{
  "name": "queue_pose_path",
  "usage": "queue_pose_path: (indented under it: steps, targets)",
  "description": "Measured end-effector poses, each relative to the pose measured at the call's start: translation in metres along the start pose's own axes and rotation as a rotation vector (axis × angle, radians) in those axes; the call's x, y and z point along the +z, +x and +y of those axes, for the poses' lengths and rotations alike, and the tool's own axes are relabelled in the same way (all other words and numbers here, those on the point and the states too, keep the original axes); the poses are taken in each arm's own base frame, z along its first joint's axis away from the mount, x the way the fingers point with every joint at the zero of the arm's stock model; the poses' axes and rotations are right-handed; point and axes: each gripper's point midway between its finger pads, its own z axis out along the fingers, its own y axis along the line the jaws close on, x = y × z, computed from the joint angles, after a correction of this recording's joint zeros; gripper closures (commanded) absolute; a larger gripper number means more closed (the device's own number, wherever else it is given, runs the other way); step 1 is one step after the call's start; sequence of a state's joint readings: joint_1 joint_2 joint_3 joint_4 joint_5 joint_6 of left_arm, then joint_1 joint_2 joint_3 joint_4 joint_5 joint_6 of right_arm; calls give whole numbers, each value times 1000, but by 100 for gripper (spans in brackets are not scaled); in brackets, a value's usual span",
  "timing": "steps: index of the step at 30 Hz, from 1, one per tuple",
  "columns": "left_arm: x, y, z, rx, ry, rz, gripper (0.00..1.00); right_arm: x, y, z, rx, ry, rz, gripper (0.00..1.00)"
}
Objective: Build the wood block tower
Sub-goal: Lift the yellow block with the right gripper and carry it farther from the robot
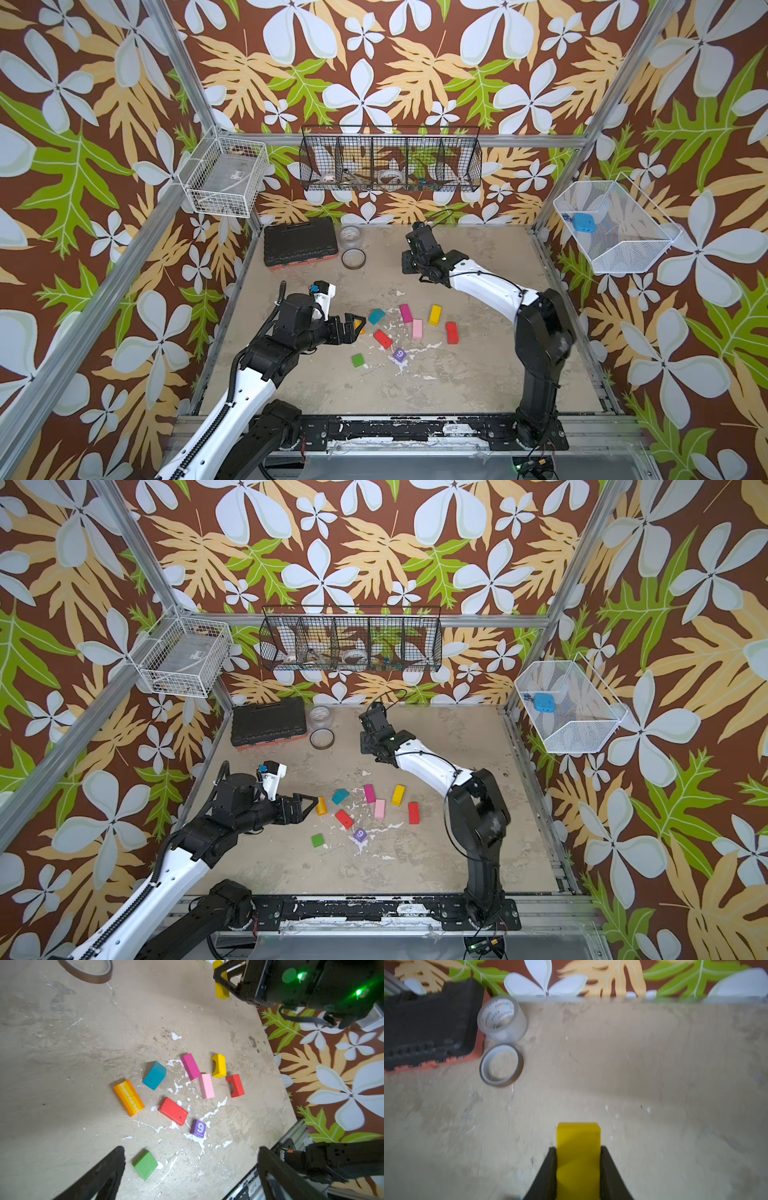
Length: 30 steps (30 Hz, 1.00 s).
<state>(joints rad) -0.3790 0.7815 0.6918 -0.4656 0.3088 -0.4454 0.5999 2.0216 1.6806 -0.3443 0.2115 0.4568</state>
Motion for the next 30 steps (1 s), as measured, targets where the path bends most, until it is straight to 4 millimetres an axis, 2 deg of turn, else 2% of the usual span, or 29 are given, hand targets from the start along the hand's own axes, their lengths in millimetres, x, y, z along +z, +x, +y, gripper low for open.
queue_pose_path:
  steps: [2, 4, 8, 11, 17, 26, 30]
  targets:
    - [-3, -2, 2, -3, -20, -16, 0, 25, -4, -5, -13, 21, 30, 93]
    - [-7, -4, 3, 0, -29, -38, 0, 45, -13, -14, -11, 32, 47, 91]
    - [-8, -9, 11, -17, -76, -62, 0, 55, -20, -37, 2, 66, 54, 88]
    - [-9, -7, 14, -23, -96, -60, 0, 63, -11, -39, -16, 67, 85, 88]
    - [-21, -13, 8, -13, -74, -111, 0, 68, 25, -54, -38, 103, 175, 88]
    - [-26, -14, 3, -5, -51, -125, 0, 64, 96, -72, -60, 116, 312, 87]
    - [-25, -13, 2, -3, -46, -121, 0, 67, 107, -77, -59, 125, 330, 86]
